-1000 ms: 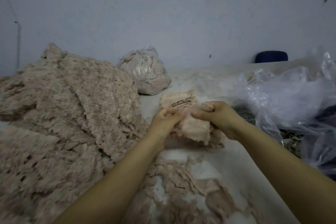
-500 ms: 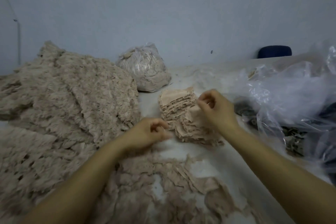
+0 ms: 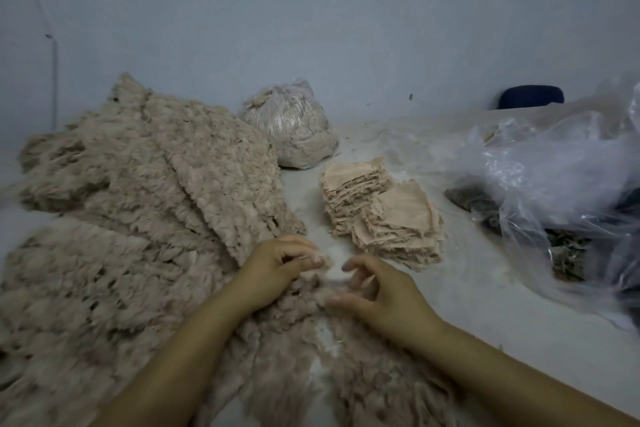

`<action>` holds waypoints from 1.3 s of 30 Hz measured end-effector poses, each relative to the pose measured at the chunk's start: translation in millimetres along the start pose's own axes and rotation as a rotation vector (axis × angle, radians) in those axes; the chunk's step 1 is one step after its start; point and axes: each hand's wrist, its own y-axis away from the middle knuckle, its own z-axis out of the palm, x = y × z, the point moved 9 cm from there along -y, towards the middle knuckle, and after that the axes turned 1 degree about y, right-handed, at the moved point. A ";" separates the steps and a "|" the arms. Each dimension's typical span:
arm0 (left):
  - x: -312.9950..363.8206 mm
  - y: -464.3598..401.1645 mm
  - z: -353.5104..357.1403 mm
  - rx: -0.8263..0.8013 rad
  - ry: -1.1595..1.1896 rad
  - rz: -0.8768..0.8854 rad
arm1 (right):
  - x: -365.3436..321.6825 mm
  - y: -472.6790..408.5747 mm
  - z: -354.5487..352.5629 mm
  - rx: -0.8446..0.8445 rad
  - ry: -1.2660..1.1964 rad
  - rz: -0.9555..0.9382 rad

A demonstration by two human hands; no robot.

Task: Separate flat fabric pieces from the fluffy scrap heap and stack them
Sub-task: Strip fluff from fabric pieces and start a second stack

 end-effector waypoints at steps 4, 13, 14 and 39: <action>24.1 2.9 17.3 -0.008 0.073 0.108 | -18.6 -13.3 18.0 -0.031 -0.416 -0.054; -29.6 5.0 -6.0 -0.042 -0.670 0.014 | 15.1 -14.1 17.5 -0.009 -0.977 0.107; -30.9 5.7 -7.9 -0.028 -0.588 0.018 | 21.6 -13.9 16.9 -0.002 -0.970 0.150; -35.1 4.2 0.4 0.133 -0.292 -0.105 | 17.7 -13.2 10.9 0.125 -0.569 0.126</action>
